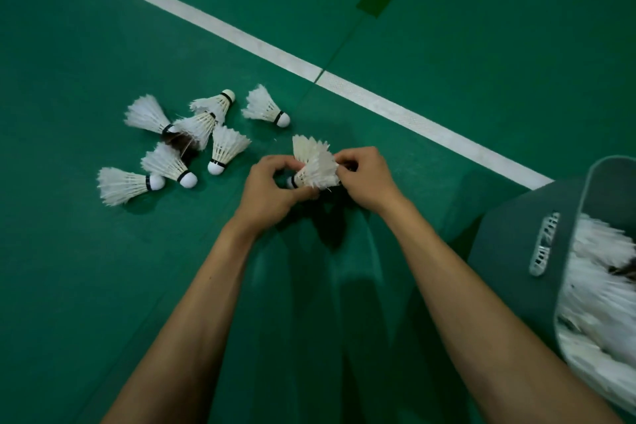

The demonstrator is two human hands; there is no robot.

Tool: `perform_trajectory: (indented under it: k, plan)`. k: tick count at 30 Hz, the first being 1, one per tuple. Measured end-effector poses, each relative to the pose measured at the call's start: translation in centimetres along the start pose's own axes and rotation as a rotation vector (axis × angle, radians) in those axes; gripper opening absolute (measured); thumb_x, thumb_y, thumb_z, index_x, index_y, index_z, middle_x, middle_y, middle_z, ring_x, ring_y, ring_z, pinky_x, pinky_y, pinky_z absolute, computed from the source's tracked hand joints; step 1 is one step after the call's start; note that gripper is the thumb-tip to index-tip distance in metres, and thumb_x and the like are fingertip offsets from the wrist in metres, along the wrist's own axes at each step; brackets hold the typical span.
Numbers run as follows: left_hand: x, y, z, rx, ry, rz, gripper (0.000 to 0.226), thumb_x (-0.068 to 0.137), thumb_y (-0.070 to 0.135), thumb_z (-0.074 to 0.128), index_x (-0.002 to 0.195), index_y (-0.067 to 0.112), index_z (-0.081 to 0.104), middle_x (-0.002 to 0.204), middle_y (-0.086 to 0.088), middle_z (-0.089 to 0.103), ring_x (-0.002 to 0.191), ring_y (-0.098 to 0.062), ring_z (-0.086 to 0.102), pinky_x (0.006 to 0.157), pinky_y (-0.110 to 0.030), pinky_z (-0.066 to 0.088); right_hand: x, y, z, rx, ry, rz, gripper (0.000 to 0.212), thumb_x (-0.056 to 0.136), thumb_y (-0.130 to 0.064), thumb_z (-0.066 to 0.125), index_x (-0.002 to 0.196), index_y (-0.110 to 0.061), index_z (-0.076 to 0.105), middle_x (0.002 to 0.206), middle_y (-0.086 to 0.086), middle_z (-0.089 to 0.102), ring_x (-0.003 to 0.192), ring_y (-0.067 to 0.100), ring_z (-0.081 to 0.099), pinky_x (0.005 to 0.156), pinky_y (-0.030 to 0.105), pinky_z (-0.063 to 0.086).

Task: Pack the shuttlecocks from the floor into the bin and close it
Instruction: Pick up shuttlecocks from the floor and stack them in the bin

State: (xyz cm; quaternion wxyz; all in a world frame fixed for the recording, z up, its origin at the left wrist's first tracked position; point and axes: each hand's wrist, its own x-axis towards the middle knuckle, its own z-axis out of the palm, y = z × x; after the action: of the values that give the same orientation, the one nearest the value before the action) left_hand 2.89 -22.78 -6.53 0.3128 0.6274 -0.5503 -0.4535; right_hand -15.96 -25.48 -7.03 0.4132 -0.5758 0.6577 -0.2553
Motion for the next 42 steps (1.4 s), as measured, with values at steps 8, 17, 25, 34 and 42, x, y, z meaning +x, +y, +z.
perform_trajectory:
  k: [8,17,25,34,42]
  plan:
    - [-6.5,0.6,0.7,-0.406,-0.009,-0.224,0.048,0.063,-0.012,0.085,0.109,-0.004,0.072,0.101,-0.021,0.077,0.086,-0.022,0.072,0.084,-0.034,0.058,-5.5,-0.7,1.0,0.291,-0.025,0.054,0.028,0.090,-0.001,0.061,0.111,-0.004,0.079,0.103,-0.002,0.077,0.098,0.021,0.075,0.088,0.036,0.059]
    - [-8.4,1.7,1.2,0.075,0.277,-0.086,0.028,0.068,0.034,0.093,0.086,0.036,0.071,0.137,-0.005,0.052,0.131,-0.015,0.047,0.111,-0.030,0.037,-9.4,-0.6,-0.1,-0.126,0.336,0.341,0.022,0.090,-0.016,0.059,0.087,-0.008,0.078,0.095,0.015,0.075,0.095,0.036,0.066,0.083,0.040,0.055]
    - [-4.8,2.2,4.3,0.176,0.223,-0.065,0.042,0.064,0.061,0.079,0.082,0.023,0.081,0.084,0.009,0.076,0.082,-0.010,0.072,0.079,-0.042,0.058,-11.4,0.4,-0.9,-0.152,0.289,0.259,0.025,0.083,-0.027,0.059,0.084,-0.010,0.077,0.095,0.014,0.068,0.096,0.035,0.060,0.083,0.037,0.049]
    - [-10.6,4.4,6.5,-0.089,0.394,-0.053,0.040,0.068,0.055,0.079,0.081,0.017,0.079,0.076,-0.001,0.074,0.070,-0.013,0.063,0.073,-0.043,0.057,-14.8,-1.5,-0.3,-0.319,0.455,-0.074,0.014,0.091,-0.019,0.068,0.087,-0.006,0.072,0.108,0.005,0.057,0.102,0.025,0.055,0.072,0.039,0.055]
    - [-12.7,17.1,9.6,-0.410,0.345,0.313,0.038,0.083,0.034,0.081,0.082,-0.003,0.074,0.078,-0.032,0.067,0.068,-0.022,0.057,0.061,-0.046,0.047,-20.7,-8.6,-10.7,-0.285,0.822,-0.264,0.017,0.097,-0.021,0.060,0.093,-0.008,0.068,0.094,0.008,0.064,0.091,0.028,0.058,0.060,0.035,0.041]
